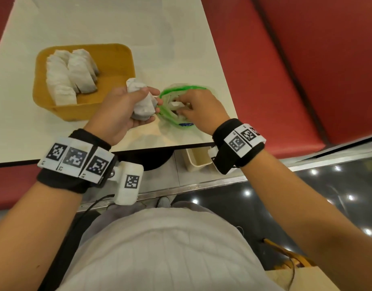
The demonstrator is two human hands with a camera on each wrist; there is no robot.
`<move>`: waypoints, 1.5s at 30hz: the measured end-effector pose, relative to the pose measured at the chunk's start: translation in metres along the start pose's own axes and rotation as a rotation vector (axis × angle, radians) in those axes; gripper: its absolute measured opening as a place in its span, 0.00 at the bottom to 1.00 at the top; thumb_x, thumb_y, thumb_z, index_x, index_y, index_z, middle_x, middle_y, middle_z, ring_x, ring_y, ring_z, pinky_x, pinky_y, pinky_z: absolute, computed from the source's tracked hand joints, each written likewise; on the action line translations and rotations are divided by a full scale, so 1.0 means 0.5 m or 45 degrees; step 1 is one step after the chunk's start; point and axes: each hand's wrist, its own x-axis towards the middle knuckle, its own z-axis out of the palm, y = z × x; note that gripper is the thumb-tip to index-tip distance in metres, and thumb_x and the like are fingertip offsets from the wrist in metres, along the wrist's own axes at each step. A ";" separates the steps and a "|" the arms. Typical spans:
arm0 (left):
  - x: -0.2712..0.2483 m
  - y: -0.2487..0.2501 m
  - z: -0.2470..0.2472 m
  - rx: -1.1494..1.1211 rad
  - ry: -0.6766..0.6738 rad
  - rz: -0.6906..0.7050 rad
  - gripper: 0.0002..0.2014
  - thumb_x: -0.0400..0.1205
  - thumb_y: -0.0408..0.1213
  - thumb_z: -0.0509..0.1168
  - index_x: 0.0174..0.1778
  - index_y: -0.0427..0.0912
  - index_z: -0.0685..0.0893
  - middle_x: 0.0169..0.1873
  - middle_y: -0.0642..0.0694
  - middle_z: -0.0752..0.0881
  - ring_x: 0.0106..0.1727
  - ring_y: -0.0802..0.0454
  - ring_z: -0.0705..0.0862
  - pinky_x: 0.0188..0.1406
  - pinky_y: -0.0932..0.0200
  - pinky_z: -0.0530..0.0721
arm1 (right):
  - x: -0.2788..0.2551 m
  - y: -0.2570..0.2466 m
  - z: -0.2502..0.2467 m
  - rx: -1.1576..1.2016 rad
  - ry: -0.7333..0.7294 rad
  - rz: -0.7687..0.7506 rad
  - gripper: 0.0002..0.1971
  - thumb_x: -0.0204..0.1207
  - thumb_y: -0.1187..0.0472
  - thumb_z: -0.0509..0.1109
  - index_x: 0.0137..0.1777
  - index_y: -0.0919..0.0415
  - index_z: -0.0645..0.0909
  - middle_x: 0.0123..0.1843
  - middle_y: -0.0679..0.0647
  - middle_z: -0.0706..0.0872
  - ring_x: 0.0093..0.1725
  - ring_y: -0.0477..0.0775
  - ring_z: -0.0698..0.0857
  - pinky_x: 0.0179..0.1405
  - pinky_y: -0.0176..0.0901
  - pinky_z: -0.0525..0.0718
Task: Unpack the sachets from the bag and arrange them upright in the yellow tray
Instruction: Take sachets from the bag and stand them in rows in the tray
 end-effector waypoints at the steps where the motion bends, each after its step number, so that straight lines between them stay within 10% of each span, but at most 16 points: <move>1: 0.000 -0.002 -0.001 -0.014 0.003 -0.013 0.11 0.89 0.39 0.56 0.51 0.43 0.83 0.46 0.45 0.89 0.43 0.55 0.87 0.36 0.64 0.87 | 0.001 0.004 0.001 0.009 0.023 0.027 0.07 0.76 0.59 0.67 0.43 0.60 0.87 0.38 0.55 0.85 0.38 0.53 0.80 0.37 0.47 0.77; 5: 0.000 -0.007 -0.002 -0.082 -0.001 -0.066 0.12 0.89 0.39 0.55 0.54 0.41 0.83 0.45 0.45 0.89 0.41 0.57 0.88 0.35 0.64 0.87 | 0.007 0.024 -0.018 0.199 0.151 0.124 0.19 0.76 0.62 0.70 0.24 0.55 0.70 0.23 0.48 0.68 0.25 0.46 0.67 0.28 0.40 0.64; 9: 0.003 -0.001 0.000 -0.275 -0.016 -0.176 0.15 0.89 0.38 0.51 0.58 0.39 0.82 0.49 0.43 0.88 0.44 0.54 0.88 0.36 0.62 0.88 | 0.015 0.033 -0.058 0.350 0.289 0.156 0.11 0.74 0.65 0.71 0.34 0.72 0.80 0.25 0.52 0.71 0.27 0.47 0.68 0.29 0.38 0.70; 15: 0.006 0.020 0.012 -0.435 -0.066 -0.229 0.18 0.89 0.39 0.49 0.63 0.36 0.81 0.50 0.42 0.88 0.43 0.52 0.87 0.37 0.62 0.88 | 0.020 0.031 -0.117 0.730 0.421 0.145 0.04 0.73 0.70 0.72 0.39 0.63 0.85 0.33 0.59 0.83 0.33 0.52 0.82 0.33 0.40 0.85; 23: 0.016 0.040 0.043 -0.564 -0.214 -0.319 0.16 0.84 0.40 0.56 0.59 0.38 0.85 0.53 0.38 0.88 0.53 0.40 0.87 0.50 0.48 0.90 | -0.017 -0.084 -0.178 1.302 0.088 -0.165 0.03 0.74 0.76 0.71 0.45 0.71 0.81 0.37 0.62 0.84 0.31 0.49 0.84 0.30 0.37 0.86; 30: 0.013 0.044 0.041 -0.676 -0.447 -0.359 0.31 0.77 0.63 0.56 0.66 0.43 0.82 0.58 0.40 0.86 0.57 0.39 0.86 0.53 0.51 0.89 | 0.016 -0.083 -0.129 0.547 0.278 -0.124 0.02 0.67 0.67 0.76 0.37 0.62 0.85 0.33 0.54 0.87 0.27 0.38 0.78 0.32 0.33 0.78; 37: 0.014 0.044 0.046 -0.507 -0.307 -0.272 0.13 0.83 0.33 0.59 0.62 0.37 0.81 0.49 0.42 0.90 0.46 0.49 0.90 0.37 0.62 0.89 | 0.009 -0.053 -0.145 0.497 0.284 -0.131 0.03 0.69 0.63 0.76 0.42 0.60 0.88 0.38 0.48 0.88 0.27 0.32 0.78 0.33 0.23 0.71; 45: 0.010 0.039 0.023 -0.417 -0.215 -0.209 0.13 0.87 0.32 0.55 0.61 0.41 0.83 0.45 0.47 0.90 0.42 0.55 0.88 0.38 0.63 0.88 | -0.045 0.023 -0.062 0.184 0.002 0.381 0.21 0.73 0.45 0.74 0.25 0.56 0.78 0.23 0.49 0.78 0.22 0.45 0.71 0.24 0.39 0.69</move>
